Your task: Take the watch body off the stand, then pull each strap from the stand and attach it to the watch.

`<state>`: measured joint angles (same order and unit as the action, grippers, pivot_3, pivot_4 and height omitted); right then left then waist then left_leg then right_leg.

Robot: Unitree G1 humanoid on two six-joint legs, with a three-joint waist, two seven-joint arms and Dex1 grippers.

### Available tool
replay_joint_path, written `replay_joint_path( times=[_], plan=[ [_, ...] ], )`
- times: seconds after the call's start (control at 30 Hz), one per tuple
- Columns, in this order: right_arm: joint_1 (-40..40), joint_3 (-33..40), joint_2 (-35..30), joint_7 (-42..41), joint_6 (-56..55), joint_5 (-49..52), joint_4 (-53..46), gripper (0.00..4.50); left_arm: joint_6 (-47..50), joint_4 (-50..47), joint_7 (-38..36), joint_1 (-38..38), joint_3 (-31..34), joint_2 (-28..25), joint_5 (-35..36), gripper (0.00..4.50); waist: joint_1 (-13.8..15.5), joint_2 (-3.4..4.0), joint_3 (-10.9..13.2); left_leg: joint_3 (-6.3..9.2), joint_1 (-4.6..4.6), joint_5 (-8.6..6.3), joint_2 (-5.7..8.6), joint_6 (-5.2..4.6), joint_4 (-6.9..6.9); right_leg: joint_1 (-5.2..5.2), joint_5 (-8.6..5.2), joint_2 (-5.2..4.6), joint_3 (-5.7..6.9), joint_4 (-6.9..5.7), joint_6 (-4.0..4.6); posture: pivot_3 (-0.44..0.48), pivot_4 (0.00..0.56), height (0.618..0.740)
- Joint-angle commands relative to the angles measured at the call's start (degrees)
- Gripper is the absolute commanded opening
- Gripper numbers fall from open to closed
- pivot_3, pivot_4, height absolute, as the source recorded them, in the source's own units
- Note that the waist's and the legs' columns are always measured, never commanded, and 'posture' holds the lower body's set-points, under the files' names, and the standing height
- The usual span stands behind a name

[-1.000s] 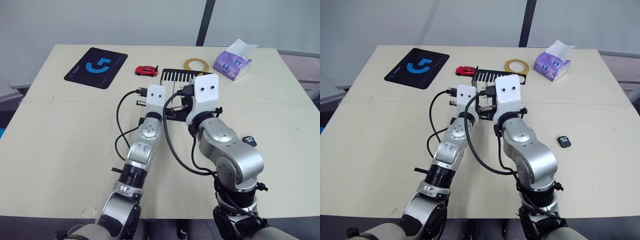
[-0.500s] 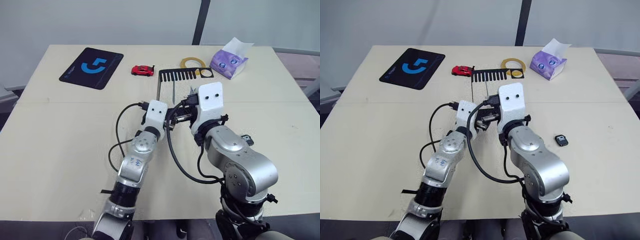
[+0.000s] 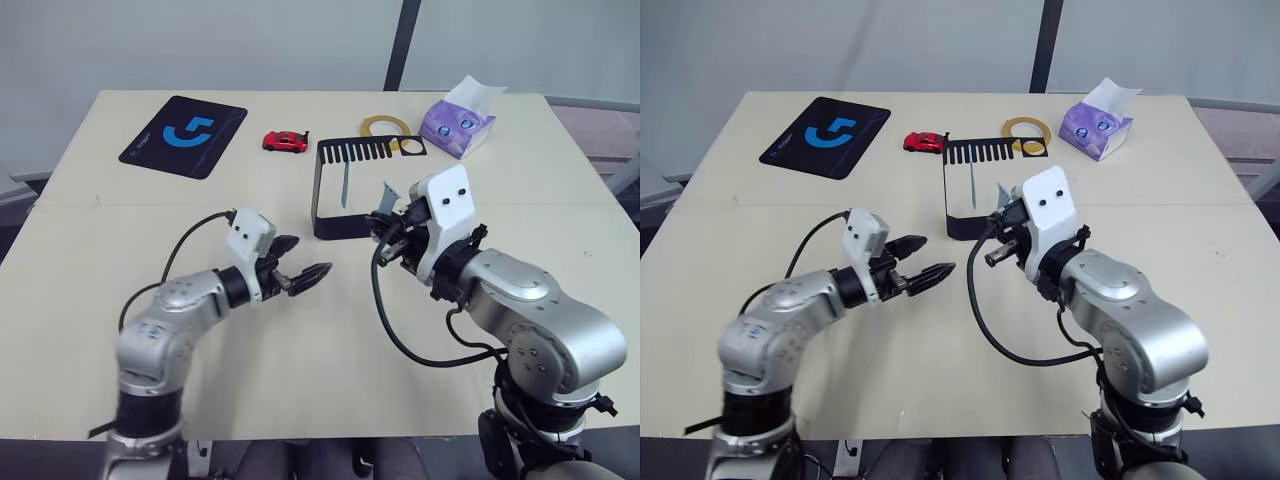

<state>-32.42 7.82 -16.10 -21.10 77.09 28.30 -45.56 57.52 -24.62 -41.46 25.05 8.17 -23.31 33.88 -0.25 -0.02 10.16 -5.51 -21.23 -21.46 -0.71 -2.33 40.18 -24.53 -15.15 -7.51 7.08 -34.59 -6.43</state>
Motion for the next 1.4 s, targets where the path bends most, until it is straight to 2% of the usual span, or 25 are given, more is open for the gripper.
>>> replay_joint_path(
  times=[0.03,0.13,0.27,0.47,0.67,0.73,0.77,0.8,1.4],
  plan=[
    [1.5,4.9,-2.3,-8.7,-1.9,9.3,-0.7,0.00,4.4,3.1,-10.4,4.1,5.0,-5.1,12.5,4.45,0.0,0.01,0.0,0.00,0.01,0.00,0.00,0.00,0.00,0.00,0.00,0.02,0.00,0.00,0.00,0.000,0.150,0.738],
    [3.2,5.9,-5.3,-13.1,-3.3,14.2,0.6,0.00,4.2,6.0,-12.8,5.8,4.3,-7.3,15.0,4.45,0.0,0.01,0.0,-0.01,0.05,0.00,0.07,0.00,-0.02,0.04,0.00,0.00,-0.03,0.00,0.00,0.000,0.150,0.738],
    [4.0,7.2,-6.1,-17.6,-4.7,22.3,4.6,0.00,-0.7,8.5,-17.2,7.3,1.7,-7.6,15.1,4.45,0.1,0.00,0.0,-0.01,0.05,0.00,0.08,0.00,-0.01,0.06,0.00,0.03,-0.03,0.00,0.00,0.000,0.150,0.738],
    [3.7,6.0,-7.2,-18.8,-7.0,28.2,8.5,0.00,-4.1,11.0,-14.7,9.4,-0.7,-2.9,15.0,4.45,0.1,0.00,0.0,-0.01,0.06,0.02,0.08,0.02,-0.01,0.06,0.00,0.04,-0.05,-0.01,0.00,0.000,0.150,0.738],
    [3.5,2.3,-8.9,-18.6,-10.5,28.6,10.1,0.00,-4.8,11.3,-13.2,10.3,-2.2,0.1,16.4,4.45,0.1,0.00,0.0,-0.01,0.07,0.02,0.08,0.03,-0.01,0.06,0.00,0.04,-0.05,-0.02,-0.01,0.000,0.150,0.738],
    [3.6,1.0,-9.9,-18.9,-11.7,28.2,10.3,0.00,-4.4,10.8,-13.2,10.4,-2.9,0.2,16.7,3.84,0.1,0.00,0.0,-0.01,0.07,0.03,0.08,0.04,0.00,0.06,0.00,0.04,-0.05,-0.02,-0.01,0.000,0.150,0.738],
    [3.7,0.4,-10.4,-19.1,-12.3,27.9,10.3,0.00,-4.0,10.6,-13.0,10.5,-3.3,0.2,16.9,3.78,0.1,0.00,0.0,-0.01,0.07,0.03,0.08,0.04,0.00,0.06,0.00,0.03,-0.05,-0.02,-0.01,0.000,0.150,0.738],
    [3.7,-0.1,-10.8,-19.1,-12.6,27.8,10.4,0.00,-3.4,10.4,-12.7,10.7,-3.6,0.3,17.3,3.30,0.1,0.00,0.0,-0.01,0.07,0.03,0.08,0.04,0.00,0.06,0.00,0.04,-0.05,-0.02,-0.01,0.000,0.150,0.738],
    [3.4,-4.3,-14.3,-17.5,-17.7,27.8,11.9,0.00,-1.8,7.7,-5.7,12.9,-6.2,4.4,20.5,3.30,0.3,0.00,0.0,0.01,0.06,0.03,0.08,0.04,0.08,0.07,0.01,0.02,-0.04,-0.06,-0.02,0.000,0.150,0.738]
  ],
)
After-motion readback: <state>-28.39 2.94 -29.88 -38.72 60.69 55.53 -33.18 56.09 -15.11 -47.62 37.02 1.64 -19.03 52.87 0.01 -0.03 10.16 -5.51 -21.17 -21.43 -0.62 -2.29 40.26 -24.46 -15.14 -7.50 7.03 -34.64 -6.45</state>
